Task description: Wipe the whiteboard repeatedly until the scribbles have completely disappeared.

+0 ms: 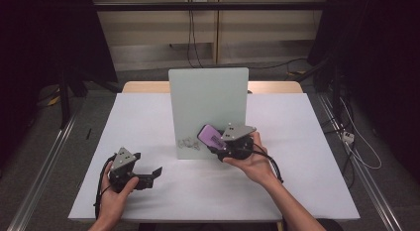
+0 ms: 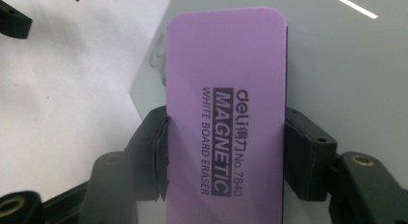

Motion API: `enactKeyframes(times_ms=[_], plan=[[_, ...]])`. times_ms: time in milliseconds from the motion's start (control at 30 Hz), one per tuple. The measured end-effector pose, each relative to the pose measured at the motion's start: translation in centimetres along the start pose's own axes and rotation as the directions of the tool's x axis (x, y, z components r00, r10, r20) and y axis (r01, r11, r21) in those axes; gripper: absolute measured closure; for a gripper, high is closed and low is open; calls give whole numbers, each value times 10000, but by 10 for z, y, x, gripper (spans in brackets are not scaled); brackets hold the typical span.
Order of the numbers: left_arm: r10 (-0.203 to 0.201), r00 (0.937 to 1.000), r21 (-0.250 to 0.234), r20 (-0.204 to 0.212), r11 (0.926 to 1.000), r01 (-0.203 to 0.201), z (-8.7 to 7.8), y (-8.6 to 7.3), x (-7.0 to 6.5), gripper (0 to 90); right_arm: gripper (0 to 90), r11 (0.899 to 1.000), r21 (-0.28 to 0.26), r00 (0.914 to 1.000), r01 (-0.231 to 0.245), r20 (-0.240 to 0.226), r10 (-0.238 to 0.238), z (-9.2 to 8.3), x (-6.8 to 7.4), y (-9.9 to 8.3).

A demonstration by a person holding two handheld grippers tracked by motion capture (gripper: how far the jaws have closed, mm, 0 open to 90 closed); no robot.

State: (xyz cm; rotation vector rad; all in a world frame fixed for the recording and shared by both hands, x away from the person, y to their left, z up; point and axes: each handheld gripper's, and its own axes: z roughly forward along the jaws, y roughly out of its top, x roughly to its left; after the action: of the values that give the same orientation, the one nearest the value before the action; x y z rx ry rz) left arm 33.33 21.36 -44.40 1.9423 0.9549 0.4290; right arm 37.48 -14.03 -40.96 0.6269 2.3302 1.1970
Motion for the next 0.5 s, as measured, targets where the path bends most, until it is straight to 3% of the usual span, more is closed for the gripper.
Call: enactKeyframes(times_ms=[233,500], plan=[[-6,10000,6,-20,10000,6,1,0,-1,49,414,9997,176,9997,-154,186,151,-9,-2,-16],[28,10000,51,11,10000,-28,2,0,-1,50,414,9994,350,10000,27,-46,-26,3,7,-14]])
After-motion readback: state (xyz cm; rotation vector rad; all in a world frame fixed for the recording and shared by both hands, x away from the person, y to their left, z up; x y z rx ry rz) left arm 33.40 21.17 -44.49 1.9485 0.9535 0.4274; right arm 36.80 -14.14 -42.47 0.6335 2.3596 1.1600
